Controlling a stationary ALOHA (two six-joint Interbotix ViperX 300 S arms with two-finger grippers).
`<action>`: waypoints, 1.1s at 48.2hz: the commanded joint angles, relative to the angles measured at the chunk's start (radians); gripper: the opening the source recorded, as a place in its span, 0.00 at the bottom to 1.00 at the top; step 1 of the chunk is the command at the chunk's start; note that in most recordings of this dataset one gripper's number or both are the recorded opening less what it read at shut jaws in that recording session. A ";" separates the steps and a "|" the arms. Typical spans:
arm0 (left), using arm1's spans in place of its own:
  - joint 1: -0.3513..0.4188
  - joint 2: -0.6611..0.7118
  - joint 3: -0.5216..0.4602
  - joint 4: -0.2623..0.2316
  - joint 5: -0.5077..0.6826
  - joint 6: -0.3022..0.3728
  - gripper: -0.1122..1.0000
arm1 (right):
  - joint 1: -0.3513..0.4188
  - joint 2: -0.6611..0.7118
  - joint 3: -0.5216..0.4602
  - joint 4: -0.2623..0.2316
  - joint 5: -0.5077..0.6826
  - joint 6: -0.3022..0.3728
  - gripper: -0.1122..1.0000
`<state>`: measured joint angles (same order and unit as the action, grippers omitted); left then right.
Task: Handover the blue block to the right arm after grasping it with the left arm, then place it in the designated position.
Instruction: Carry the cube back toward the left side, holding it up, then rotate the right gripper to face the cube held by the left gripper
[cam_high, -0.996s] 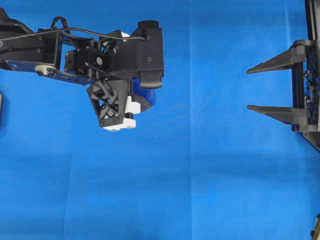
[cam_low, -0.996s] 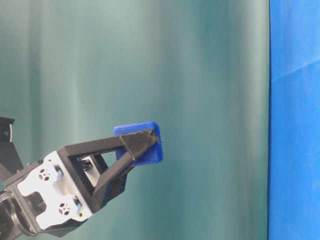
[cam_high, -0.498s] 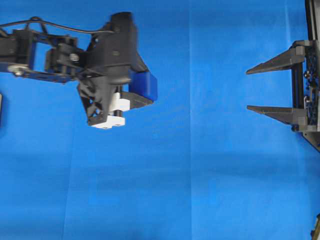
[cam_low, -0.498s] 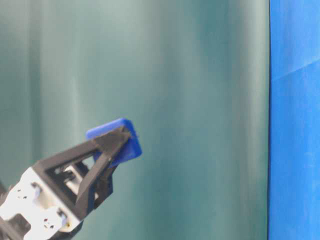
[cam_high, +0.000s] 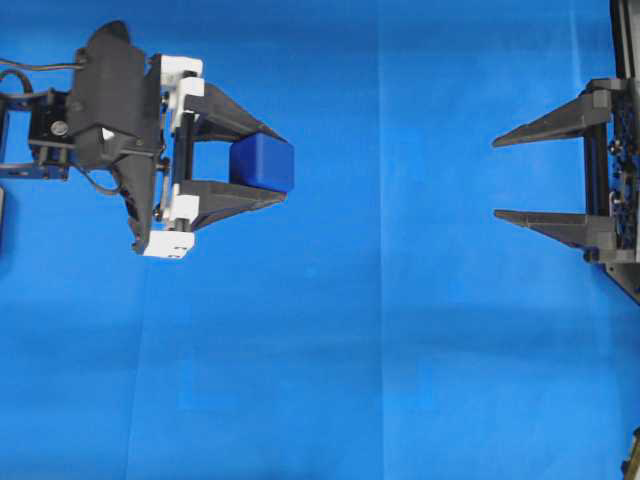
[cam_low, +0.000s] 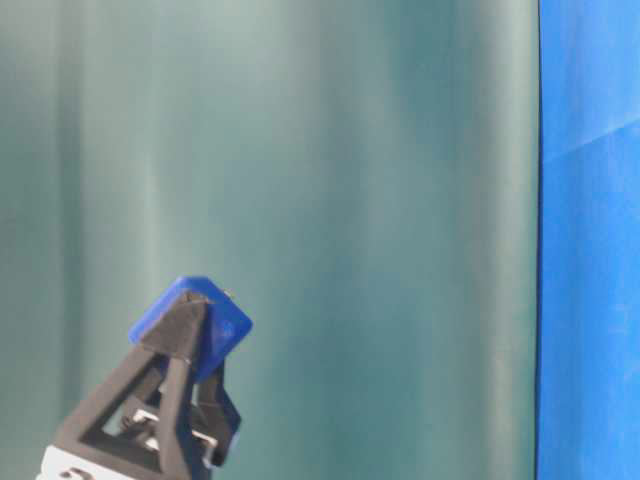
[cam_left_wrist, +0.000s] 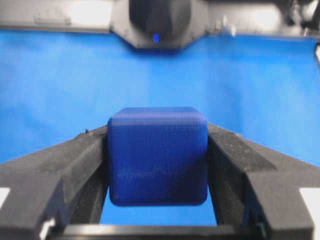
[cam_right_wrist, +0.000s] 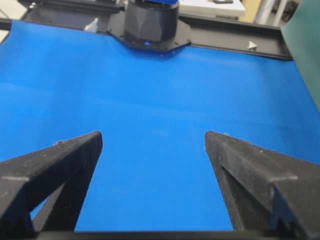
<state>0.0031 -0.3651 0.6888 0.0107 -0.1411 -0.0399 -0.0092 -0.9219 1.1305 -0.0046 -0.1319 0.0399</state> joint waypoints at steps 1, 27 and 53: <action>0.002 -0.020 0.023 0.000 -0.087 -0.006 0.54 | 0.000 0.006 -0.026 0.000 -0.009 0.002 0.97; -0.002 -0.023 0.060 -0.002 -0.164 -0.009 0.54 | -0.002 0.009 -0.029 -0.002 -0.008 -0.006 0.97; -0.002 -0.023 0.058 -0.003 -0.166 -0.009 0.54 | -0.002 0.009 -0.077 -0.385 0.020 -0.281 0.96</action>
<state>0.0031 -0.3697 0.7593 0.0092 -0.2961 -0.0476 -0.0092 -0.9189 1.0830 -0.3436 -0.1120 -0.2148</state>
